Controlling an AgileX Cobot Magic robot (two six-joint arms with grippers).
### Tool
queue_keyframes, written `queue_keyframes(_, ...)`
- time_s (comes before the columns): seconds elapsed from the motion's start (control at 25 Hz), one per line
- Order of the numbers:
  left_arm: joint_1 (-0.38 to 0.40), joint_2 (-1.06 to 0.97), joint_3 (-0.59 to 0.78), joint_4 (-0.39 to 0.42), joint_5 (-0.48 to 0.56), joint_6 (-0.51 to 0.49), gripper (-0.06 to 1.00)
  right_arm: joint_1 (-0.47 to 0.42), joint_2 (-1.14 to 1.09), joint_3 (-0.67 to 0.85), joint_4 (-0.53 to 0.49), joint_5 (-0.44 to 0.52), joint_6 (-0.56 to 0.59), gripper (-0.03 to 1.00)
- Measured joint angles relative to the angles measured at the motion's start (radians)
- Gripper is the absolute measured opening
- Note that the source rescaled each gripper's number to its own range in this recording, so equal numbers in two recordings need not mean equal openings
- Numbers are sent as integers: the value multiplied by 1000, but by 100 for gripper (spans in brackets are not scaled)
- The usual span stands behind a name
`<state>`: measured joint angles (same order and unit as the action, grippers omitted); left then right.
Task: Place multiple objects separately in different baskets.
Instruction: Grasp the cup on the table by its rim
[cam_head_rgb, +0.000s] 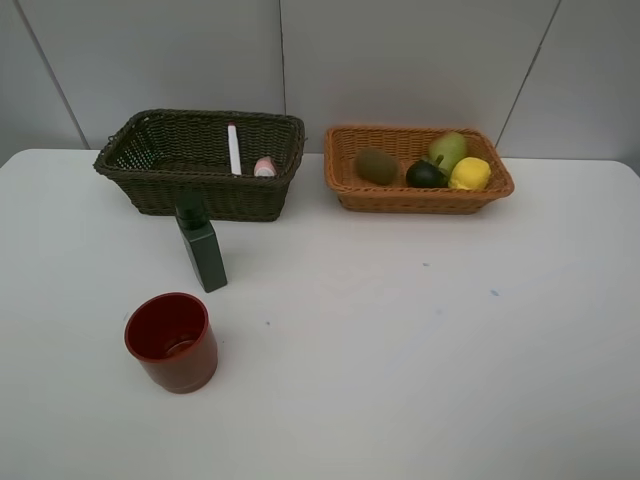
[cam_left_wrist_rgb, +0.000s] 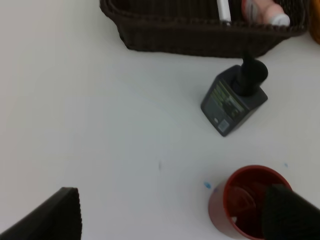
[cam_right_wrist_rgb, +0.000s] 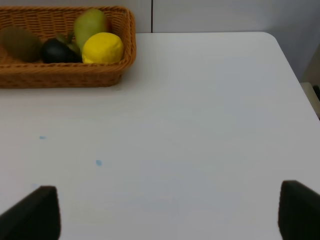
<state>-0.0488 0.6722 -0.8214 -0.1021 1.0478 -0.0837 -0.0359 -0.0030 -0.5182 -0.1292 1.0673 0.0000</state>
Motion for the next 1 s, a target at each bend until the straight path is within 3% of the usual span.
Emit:
queue_keyframes(0.16, 0, 100, 0, -58, -1, 27, 93, 0, 0, 0, 0, 0, 0, 94)
queue_keyframes(0.56, 0, 255, 0, -103, -4, 84, 93, 0, 0, 0, 0, -1, 0, 94)
queue_keyframes(0.72, -1, 306, 9, -137, -10, 156, 93, 0, 0, 0, 0, -2, 0, 94)
queue_keyframes(1.0, -129, 362, 81, -142, -102, 219, 93, 0, 0, 0, 0, -2, 0, 94)
